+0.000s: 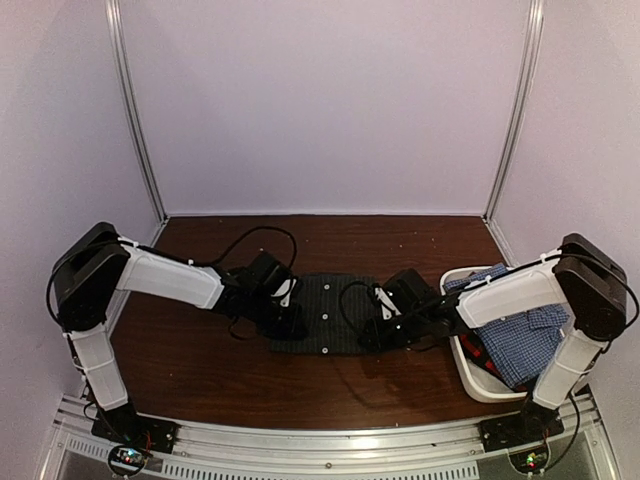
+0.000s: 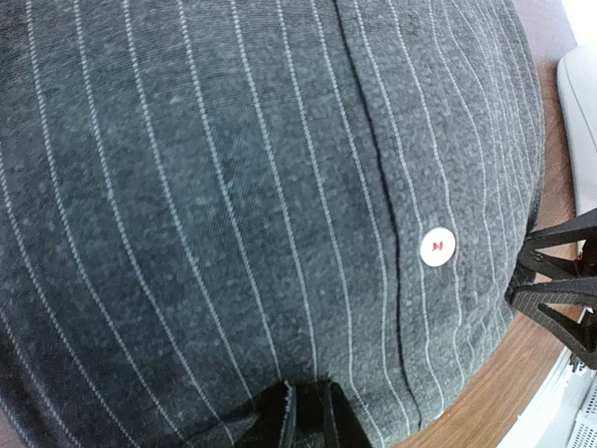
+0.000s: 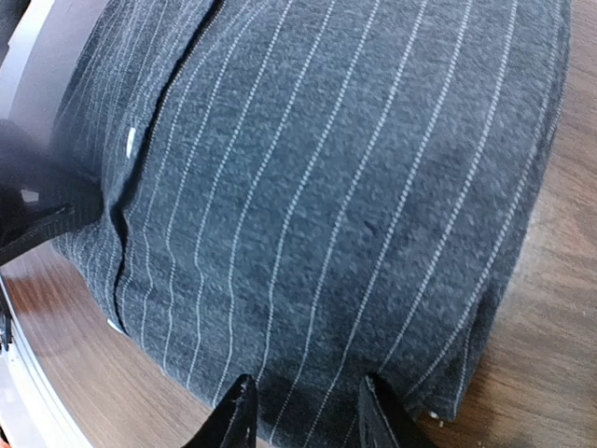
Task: Fold and stack the long sleeve shirts
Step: Smooth out the square-folded shirt at the center of the board.
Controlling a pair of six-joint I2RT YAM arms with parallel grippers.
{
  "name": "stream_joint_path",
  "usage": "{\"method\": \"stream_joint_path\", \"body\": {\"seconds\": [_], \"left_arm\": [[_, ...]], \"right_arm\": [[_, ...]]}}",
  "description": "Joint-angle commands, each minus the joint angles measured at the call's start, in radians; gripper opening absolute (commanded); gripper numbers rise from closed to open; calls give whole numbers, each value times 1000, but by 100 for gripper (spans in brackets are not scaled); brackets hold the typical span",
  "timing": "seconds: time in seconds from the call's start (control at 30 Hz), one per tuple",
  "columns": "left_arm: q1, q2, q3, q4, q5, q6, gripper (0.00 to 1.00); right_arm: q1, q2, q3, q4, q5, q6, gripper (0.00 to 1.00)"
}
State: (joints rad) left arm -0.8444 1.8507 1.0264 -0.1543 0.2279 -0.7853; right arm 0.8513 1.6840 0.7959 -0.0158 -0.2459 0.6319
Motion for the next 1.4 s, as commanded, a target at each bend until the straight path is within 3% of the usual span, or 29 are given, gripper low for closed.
{"method": "stream_joint_path", "body": {"seconds": [0.0, 0.27, 0.63, 1.0, 1.2, 1.37], "left_arm": [[2, -70, -44, -25, -23, -15, 14], [2, -155, -113, -46, -50, -33, 14], [2, -234, -229, -55, -75, -51, 15], [14, -291, -209, -109, -110, -37, 15], [67, -290, -175, -118, -109, -5, 17], [143, -259, -150, -108, -91, 29, 21]], "right_arm": [[0, -61, -32, -27, 18, 16, 39], [20, -141, 68, -125, 58, -7, 40], [-1, 31, 207, -107, 58, -43, 39], [-61, 61, 107, -52, 6, -16, 37], [-63, -17, 153, -100, 38, -32, 38], [-100, 11, 192, -105, 45, -54, 39]]}}
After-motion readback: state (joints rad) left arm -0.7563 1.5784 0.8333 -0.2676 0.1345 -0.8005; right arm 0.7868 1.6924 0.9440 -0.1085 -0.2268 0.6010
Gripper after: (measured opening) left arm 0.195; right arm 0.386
